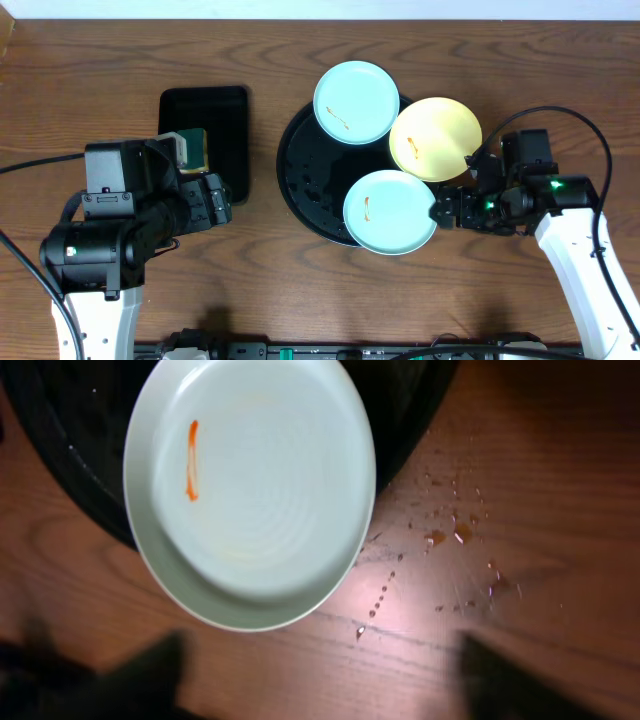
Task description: Clean dirty plates on tray and stack at the side
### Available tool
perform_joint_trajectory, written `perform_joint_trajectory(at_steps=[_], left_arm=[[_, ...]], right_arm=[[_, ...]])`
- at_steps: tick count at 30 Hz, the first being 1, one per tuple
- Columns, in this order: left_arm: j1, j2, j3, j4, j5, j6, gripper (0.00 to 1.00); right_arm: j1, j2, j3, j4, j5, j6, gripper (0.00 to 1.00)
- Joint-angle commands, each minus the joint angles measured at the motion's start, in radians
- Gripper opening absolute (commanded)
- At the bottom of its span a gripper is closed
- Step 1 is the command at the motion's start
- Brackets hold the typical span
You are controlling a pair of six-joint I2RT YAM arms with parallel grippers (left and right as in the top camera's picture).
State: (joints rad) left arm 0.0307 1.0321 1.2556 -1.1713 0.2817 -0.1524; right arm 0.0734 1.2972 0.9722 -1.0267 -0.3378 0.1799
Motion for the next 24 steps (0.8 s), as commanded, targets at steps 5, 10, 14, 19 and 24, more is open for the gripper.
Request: perform_joint_trajectory(at_steps=[5, 10, 14, 19, 24], left_arm=[[-0.003, 0.0, 0.012, -0.003, -0.007, 0.013, 0.86], [-0.003, 0.0, 0.012, -0.003, -0.007, 0.013, 0.86], [-0.003, 0.0, 0.011, -0.003, -0.007, 0.013, 0.86], [-0.003, 0.0, 0.011, -0.003, -0.007, 0.013, 0.86], [-0.003, 0.0, 0.011, -0.006, -0.007, 0.013, 0.86]], right_arm=[[0.02, -0.003, -0.059, 0.021, 0.184, 0.227, 0.28], [0.111, -0.001, -0.137, 0.142, 0.184, 0.228, 0.36], [0.158, 0.017, -0.167, 0.207, 0.222, 0.277, 0.35], [0.178, 0.062, -0.169, 0.231, 0.282, 0.304, 0.33], [0.178, 0.127, -0.169, 0.28, 0.285, 0.306, 0.31]])
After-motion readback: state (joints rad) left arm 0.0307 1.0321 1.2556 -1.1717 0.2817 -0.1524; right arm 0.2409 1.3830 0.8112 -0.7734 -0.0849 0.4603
